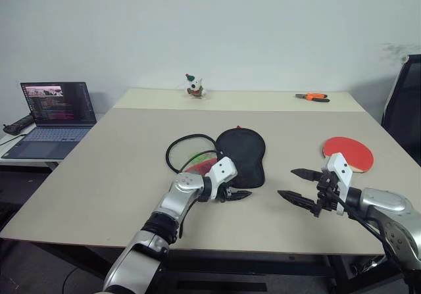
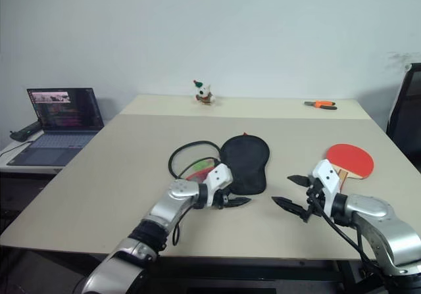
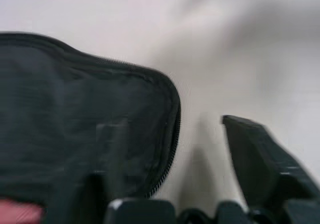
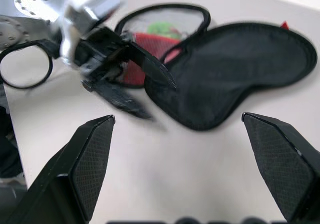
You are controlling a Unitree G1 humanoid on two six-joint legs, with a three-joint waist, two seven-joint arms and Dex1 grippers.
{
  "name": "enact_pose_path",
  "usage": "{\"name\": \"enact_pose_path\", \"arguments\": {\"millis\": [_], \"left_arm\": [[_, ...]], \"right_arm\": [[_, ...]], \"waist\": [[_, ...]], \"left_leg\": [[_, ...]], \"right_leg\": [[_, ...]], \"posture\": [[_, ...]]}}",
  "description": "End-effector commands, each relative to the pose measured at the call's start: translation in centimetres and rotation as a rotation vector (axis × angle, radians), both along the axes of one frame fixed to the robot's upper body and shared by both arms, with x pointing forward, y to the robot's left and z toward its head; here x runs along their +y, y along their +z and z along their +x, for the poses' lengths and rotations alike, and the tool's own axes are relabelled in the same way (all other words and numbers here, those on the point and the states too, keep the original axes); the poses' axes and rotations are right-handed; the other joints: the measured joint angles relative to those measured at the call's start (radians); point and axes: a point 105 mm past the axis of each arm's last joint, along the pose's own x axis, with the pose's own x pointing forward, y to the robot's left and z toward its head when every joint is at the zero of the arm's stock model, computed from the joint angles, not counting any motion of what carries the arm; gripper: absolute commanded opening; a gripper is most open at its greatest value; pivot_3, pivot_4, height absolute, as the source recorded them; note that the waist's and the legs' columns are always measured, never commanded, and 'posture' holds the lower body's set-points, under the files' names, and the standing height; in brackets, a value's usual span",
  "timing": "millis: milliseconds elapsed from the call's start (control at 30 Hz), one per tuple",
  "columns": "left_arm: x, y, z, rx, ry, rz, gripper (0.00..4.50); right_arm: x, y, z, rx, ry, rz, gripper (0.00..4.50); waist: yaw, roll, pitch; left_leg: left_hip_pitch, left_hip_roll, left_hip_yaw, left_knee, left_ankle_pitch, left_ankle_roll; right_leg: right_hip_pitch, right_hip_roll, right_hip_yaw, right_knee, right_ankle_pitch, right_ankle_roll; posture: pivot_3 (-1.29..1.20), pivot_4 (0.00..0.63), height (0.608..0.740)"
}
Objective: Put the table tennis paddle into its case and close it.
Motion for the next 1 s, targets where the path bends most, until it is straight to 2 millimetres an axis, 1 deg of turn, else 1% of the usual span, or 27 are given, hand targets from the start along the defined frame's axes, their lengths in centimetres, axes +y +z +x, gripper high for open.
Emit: {"name": "enact_pose_path", "arguments": {"millis": [33, 100, 167, 233, 267, 367, 433, 500, 600, 700, 767, 867, 1000], "left_arm": [[1.4, 3.6, -1.1, -0.013, 0.005, -0.146, 3.92], [4.0, 5.3, -1.0, -0.018, 0.104, -0.238, 3.92], [5.8, 6.2, -0.9, -0.020, 0.178, -0.281, 3.92], [7.0, 6.7, -0.9, -0.015, 0.236, -0.313, 3.92], [7.8, 6.9, -0.9, -0.015, 0.273, -0.334, 3.92], [9.1, 7.4, -1.2, -0.009, 0.330, -0.372, 3.92], [10.0, 7.5, -2.0, 0.004, 0.345, -0.383, 3.92], [10.6, 7.3, -2.6, 0.025, 0.349, -0.375, 3.92], [11.6, 7.4, -3.4, 0.054, 0.348, -0.367, 3.92], [12.6, 7.8, -3.9, 0.067, 0.352, -0.367, 3.92], [12.9, 8.1, -4.2, 0.071, 0.342, -0.361, 3.92], [13.0, 8.9, -5.1, 0.085, 0.299, -0.360, 3.92], [13.8, 9.6, -6.2, 0.094, 0.254, -0.323, 3.92]], "right_arm": [[0.8, 1.1, 0.8, -0.013, -0.003, 0.052, 4.50], [1.7, 1.0, 2.5, 0.053, -0.038, 0.092, 4.50], [2.2, 0.6, 3.9, 0.095, -0.083, 0.101, 4.50], [2.8, 0.6, 5.0, 0.107, -0.093, 0.118, 4.50], [3.1, 0.6, 5.9, 0.119, -0.114, 0.131, 4.50], [3.7, 0.5, 7.7, 0.137, -0.155, 0.151, 4.50], [4.1, 0.2, 9.6, 0.168, -0.222, 0.171, 4.50], [4.4, -0.7, 11.1, 0.210, -0.288, 0.149, 4.50], [4.7, -2.2, 12.7, 0.228, -0.352, 0.093, 4.50], [5.1, -3.1, 13.9, 0.233, -0.391, 0.075, 4.50], [5.4, -3.7, 14.3, 0.234, -0.404, 0.059, 4.50], [6.8, -4.5, 14.4, 0.257, -0.376, 0.061, 4.50], [8.9, -4.4, 14.3, 0.284, -0.314, 0.103, 4.50]], "waist": [[-0.004, 0.000, 0.000], [-0.014, 0.000, 0.000], [-0.019, 0.000, 0.000], [-0.018, 0.000, 0.000], [-0.017, 0.000, 0.000], [-0.017, 0.000, 0.000], [-0.017, 0.000, 0.000], [-0.017, 0.000, 0.000], [-0.017, 0.000, 0.000], [-0.018, 0.000, 0.000], [-0.018, 0.000, 0.000], [-0.020, 0.000, 0.000], [-0.028, 0.000, 0.000]], "left_leg": [[0.000, 0.000, 0.000, 0.000, 0.000, 0.000], [0.000, 0.000, -0.001, 0.000, 0.000, 0.000], [0.001, 0.001, -0.002, 0.000, 0.000, 0.000], [0.001, 0.001, -0.003, 0.000, 0.000, 0.000], [0.001, 0.001, -0.003, 0.000, 0.000, 0.000], [0.001, 0.000, -0.002, 0.000, 0.000, 0.000], [0.000, 0.000, -0.001, 0.000, 0.000, 0.000], [0.000, 0.000, -0.001, -0.001, 0.000, 0.000], [0.000, 0.000, 0.001, -0.002, 0.000, 0.000], [0.000, 0.000, 0.002, -0.002, 0.000, 0.000], [0.000, 0.000, 0.003, -0.002, 0.000, 0.000], [0.000, 0.001, 0.003, -0.002, 0.000, 0.000], [0.001, 0.001, 0.003, -0.002, 0.000, 0.000]], "right_leg": [[0.000, 0.000, 0.000, 0.000, 0.000, 0.000], [0.000, 0.000, 0.001, 0.000, 0.000, -0.001], [-0.001, 0.000, 0.002, 0.002, 0.002, -0.004], [-0.001, 0.000, 0.001, 0.002, 0.002, -0.005], [-0.001, 0.000, 0.001, 0.002, 0.002, -0.005], [-0.001, 0.000, 0.002, 0.001, 0.003, -0.005], [-0.001, 0.000, 0.001, 0.001, 0.003, -0.005], [-0.002, 0.000, 0.002, 0.002, 0.003, -0.006], [-0.003, 0.000, 0.002, 0.002, 0.003, -0.006], [-0.004, 0.000, 0.003, 0.002, 0.003, -0.006], [-0.004, 0.000, 0.003, 0.002, 0.003, -0.006], [-0.004, 0.000, 0.003, 0.002, 0.003, -0.006], [-0.004, 0.001, 0.004, 0.003, 0.003, -0.006]], "posture": [[0.00, 0.150, 0.740], [0.00, 0.150, 0.740], [0.00, 0.150, 0.740], [0.00, 0.150, 0.740], [0.00, 0.150, 0.740], [0.00, 0.150, 0.740], [0.00, 0.150, 0.740], [0.00, 0.150, 0.740], [0.00, 0.150, 0.740], [0.00, 0.150, 0.740], [0.00, 0.150, 0.740], [0.00, 0.150, 0.740], [0.00, 0.150, 0.740]]}}
